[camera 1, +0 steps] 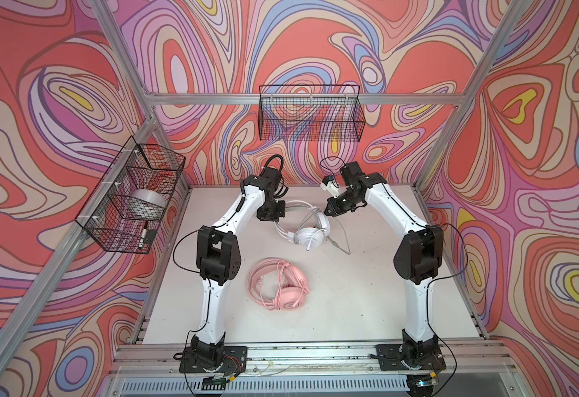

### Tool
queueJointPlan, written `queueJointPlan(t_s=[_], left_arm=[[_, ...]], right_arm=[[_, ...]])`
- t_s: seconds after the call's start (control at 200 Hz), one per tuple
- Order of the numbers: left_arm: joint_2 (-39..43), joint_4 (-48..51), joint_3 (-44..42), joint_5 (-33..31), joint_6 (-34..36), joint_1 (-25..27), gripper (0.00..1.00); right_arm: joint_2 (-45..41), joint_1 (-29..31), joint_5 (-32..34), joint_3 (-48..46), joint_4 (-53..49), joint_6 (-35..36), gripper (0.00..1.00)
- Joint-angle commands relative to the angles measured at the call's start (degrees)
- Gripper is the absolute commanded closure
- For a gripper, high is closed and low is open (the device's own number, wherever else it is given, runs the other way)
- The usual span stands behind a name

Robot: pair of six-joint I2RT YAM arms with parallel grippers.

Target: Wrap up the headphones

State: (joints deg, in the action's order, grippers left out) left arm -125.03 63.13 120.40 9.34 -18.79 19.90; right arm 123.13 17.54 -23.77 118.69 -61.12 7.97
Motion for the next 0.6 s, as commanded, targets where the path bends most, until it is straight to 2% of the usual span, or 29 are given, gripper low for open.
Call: queueJointPlan(t_s=[0.0,0.175,0.596], left_arm=[[4.5,0.9,-0.6,4.9,1.9,0.1,1.00],[6.1,-0.2,-2.8,7.7,1.1,-0.4,1.00],[9.3,-3.9,-5.9,14.3,-2.2,-3.1,1.00]], right_arm=[[0.6,-1.8,-2.4,-3.2,4.7,-2.0,0.93],[-0.6,-3.0,-4.7,-8.2,7.7,-3.0,0.84],[-2.8,-3.7,-10.0,-18.0,13.4,-4.8,0.77]])
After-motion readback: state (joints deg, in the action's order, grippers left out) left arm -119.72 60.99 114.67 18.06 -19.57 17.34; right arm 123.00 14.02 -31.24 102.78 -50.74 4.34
